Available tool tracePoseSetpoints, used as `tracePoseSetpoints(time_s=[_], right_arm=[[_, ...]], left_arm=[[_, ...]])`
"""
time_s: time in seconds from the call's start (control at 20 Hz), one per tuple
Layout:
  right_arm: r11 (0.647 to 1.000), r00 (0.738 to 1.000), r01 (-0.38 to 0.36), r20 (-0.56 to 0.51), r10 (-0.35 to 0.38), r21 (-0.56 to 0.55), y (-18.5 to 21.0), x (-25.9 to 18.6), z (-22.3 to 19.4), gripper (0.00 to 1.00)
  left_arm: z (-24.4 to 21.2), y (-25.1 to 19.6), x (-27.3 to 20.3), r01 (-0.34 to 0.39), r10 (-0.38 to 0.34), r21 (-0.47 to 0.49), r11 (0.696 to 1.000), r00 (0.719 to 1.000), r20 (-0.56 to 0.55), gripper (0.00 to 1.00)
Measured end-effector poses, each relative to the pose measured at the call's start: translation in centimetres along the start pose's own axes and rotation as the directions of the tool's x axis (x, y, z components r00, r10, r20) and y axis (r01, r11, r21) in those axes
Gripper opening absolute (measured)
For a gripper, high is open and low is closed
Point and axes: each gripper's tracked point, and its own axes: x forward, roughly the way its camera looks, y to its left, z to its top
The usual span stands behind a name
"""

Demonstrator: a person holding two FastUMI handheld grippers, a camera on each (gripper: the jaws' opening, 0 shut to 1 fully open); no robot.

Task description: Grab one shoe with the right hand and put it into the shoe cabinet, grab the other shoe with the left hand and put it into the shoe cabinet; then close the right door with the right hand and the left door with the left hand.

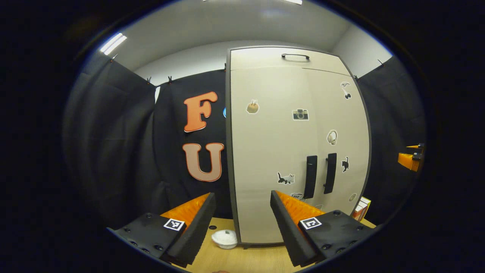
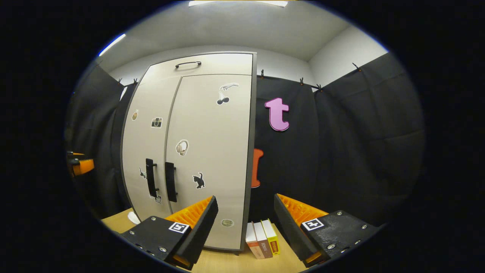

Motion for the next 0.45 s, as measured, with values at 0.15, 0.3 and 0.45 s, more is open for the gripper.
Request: tracePoseSetpoints(time_s=[0.15,0.3,0.45], right_arm=[[1.000,1.000,0.001,0.004,-0.001,-0.011,-1.4,-0.7,0.2,0.92],[1.000,1.000,0.006,0.007,-0.006,-0.001,-2.5,-1.1,0.3,0.92],[1.000,1.000,0.001,0.011,-0.001,-0.003,-2.9,-1.3,0.2,0.92]], left_arm=[[1.7,3.2,-2.5,-0.072,0.072,0.006,0.997,0.997,0.036,0.94],[2.6,5.6,-4.7,-0.137,0.136,0.022,0.990,0.989,0.055,0.95],[3.0,6.6,-6.3,-0.159,0.158,0.007,0.987,0.985,0.067,0.95]])
